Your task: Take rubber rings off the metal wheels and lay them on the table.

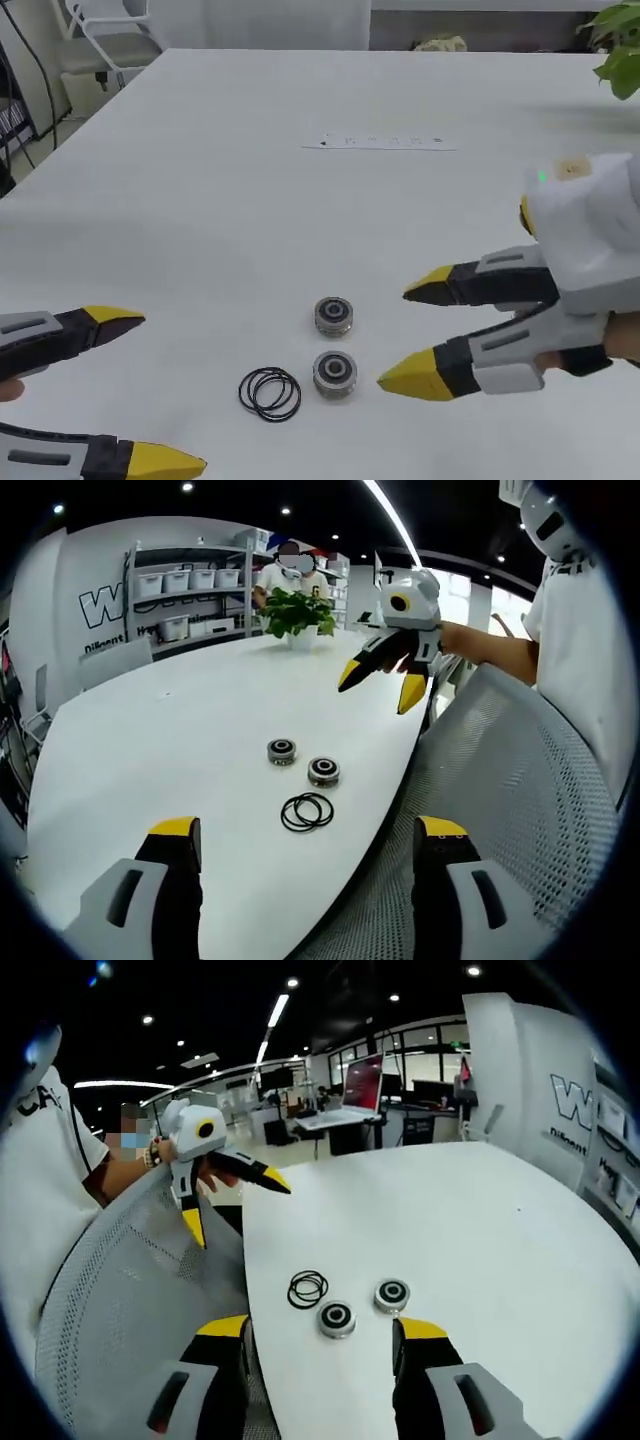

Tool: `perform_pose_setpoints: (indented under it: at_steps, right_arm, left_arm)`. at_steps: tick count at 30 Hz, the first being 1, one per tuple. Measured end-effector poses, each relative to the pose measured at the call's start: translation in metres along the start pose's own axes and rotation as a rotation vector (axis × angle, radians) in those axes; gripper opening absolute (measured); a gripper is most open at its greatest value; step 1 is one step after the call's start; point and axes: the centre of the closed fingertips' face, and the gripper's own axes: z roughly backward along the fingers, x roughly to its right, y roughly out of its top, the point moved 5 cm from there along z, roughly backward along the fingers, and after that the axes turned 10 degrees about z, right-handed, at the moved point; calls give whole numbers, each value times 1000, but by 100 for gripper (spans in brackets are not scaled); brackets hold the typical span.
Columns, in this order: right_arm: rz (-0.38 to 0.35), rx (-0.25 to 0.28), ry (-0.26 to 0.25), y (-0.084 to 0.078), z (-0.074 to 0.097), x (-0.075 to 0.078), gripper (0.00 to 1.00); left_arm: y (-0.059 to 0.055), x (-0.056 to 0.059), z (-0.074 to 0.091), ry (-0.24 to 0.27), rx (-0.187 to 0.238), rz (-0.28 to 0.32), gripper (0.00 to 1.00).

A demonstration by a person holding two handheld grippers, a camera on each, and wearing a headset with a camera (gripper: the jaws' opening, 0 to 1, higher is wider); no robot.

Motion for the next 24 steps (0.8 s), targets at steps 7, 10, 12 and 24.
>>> perform_pose_setpoints:
  at_steps: [7,10,12,24]
  right_arm:
    - [-75,-13,-62,-27,17,-3,62]
    - [-106,-1,-98,-34,24,-3,65]
    - [-131,6,-110,-39,28,-4,66]
    - [-233,12,-189,-64,37,-11,78]
  left_arm:
    - [-1,-1,-1,-6,0,24,88]
    - [-3,0,-1,-11,-10,24,89]
    - [-3,0,-1,-13,-13,26,89]
    - [-4,0,-2,-15,-17,45,97]
